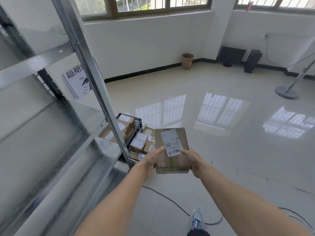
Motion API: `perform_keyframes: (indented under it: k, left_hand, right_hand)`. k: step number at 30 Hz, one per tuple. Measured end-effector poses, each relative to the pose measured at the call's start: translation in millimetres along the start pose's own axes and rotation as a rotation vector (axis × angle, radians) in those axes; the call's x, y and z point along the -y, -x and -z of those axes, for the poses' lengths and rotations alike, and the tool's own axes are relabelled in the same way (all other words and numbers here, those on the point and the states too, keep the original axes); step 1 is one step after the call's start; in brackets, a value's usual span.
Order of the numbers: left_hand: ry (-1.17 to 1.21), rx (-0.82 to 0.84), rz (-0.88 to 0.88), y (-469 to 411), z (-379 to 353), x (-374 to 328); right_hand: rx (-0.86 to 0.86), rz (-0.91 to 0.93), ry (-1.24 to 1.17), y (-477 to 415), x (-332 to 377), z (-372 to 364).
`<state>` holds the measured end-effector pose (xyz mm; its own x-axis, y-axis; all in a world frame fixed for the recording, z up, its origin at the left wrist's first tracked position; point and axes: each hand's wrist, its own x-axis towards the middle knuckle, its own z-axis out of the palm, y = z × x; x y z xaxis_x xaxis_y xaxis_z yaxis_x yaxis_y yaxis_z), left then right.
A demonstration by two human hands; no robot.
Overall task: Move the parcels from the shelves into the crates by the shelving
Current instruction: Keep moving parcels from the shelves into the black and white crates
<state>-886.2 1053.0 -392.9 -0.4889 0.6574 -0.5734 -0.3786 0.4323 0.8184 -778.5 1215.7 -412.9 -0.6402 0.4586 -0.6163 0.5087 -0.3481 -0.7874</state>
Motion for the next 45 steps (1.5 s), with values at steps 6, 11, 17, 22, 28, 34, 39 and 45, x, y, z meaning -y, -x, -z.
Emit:
perform_keyframes:
  k: [6, 11, 17, 22, 28, 34, 39, 45]
  left_hand:
    - [0.071, -0.052, 0.019, -66.0, -2.5, -32.5]
    - [0.145, -0.11, 0.052, -135.5, -21.5, -66.1]
    - [0.236, -0.171, 0.016, -208.4, -42.6, -97.8]
    - [0.335, -0.233, 0.012, -257.5, -40.1, -110.2]
    - [0.474, -0.315, 0.054, -320.0, -16.4, -118.1]
    - [0.655, -0.374, 0.054, -394.4, 28.7, -118.4]
    - [0.782, -0.404, 0.039, -456.7, 69.2, -111.8]
    - [0.91, -0.484, 0.13, -502.1, 105.5, -114.5]
  right_hand:
    - [0.053, -0.005, 0.014, -74.9, 37.4, 21.0]
    - [0.105, -0.029, 0.034, -145.0, 77.7, 60.6]
    - [0.193, -0.055, 0.13, -217.7, 125.6, 100.6]
    - [0.253, -0.066, 0.18, -263.9, 162.7, 107.4]
    - [0.284, -0.106, 0.312, -341.1, 194.1, 91.1]
    - [0.318, -0.131, 0.48, -431.7, 226.7, 57.3]
    - [0.379, -0.153, 0.59, -507.1, 253.7, 21.0]
    - [0.46, -0.18, 0.684, -562.5, 279.7, -17.2]
